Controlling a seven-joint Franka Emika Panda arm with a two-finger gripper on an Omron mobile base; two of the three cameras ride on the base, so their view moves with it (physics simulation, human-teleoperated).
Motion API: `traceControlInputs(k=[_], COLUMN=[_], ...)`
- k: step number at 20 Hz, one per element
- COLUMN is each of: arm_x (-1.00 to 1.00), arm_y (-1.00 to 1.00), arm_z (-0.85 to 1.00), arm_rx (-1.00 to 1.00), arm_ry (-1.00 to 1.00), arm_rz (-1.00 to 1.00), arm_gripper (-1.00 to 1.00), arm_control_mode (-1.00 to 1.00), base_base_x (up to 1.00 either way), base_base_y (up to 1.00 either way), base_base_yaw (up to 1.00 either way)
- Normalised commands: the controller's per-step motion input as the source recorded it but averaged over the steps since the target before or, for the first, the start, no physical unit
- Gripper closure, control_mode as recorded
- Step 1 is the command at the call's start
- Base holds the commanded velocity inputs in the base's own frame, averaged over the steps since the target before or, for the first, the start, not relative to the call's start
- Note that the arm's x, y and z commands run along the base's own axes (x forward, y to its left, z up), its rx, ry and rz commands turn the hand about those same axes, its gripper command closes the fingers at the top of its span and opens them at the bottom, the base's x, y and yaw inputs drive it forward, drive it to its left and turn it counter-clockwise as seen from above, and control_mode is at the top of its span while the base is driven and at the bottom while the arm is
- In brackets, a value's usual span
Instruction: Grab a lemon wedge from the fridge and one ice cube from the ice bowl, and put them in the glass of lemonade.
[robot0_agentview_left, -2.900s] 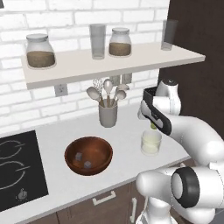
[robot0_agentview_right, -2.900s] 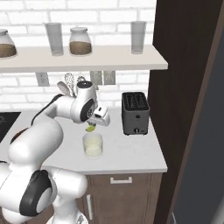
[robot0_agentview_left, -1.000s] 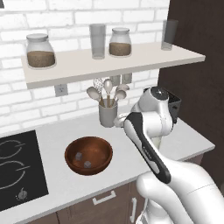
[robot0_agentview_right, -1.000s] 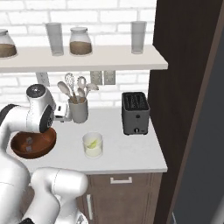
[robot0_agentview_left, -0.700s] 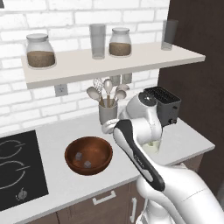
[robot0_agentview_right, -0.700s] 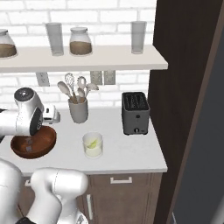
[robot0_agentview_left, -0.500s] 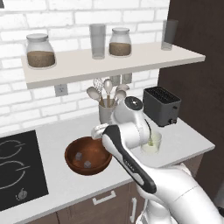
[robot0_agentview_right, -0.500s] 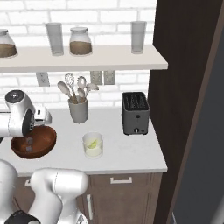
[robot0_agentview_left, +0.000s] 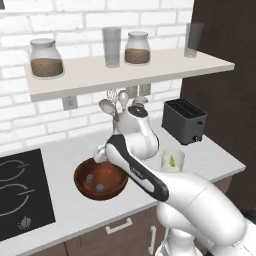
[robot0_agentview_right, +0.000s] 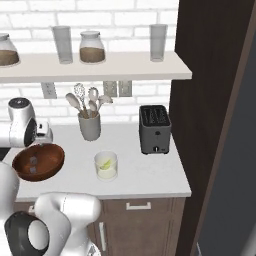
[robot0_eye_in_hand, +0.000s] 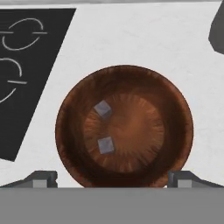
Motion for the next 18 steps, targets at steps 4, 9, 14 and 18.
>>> traceControlInputs(k=[4,9,14,18], arm_x=[0.37,-0.04,0.00,-0.06], arm_y=[0.23,0.27,0.29,0.00], arm_z=[0.08,-0.01,-0.20,-0.65], arm_rx=[-0.08,-0.12,-0.11,-0.02], arm_ry=[0.26,0.07,0.17,0.10], arm_rz=[0.04,0.05,0.07,0.12], arm_gripper=[-1.00,-1.00,-1.00,-1.00], arm_control_mode=[-1.00,-1.00,-1.00,-1.00], base_base_x=[0.00,0.00,0.00,0.00], base_base_y=[0.00,0.00,0.00,0.00], base_base_yaw=[0.00,0.00,0.00,0.00])
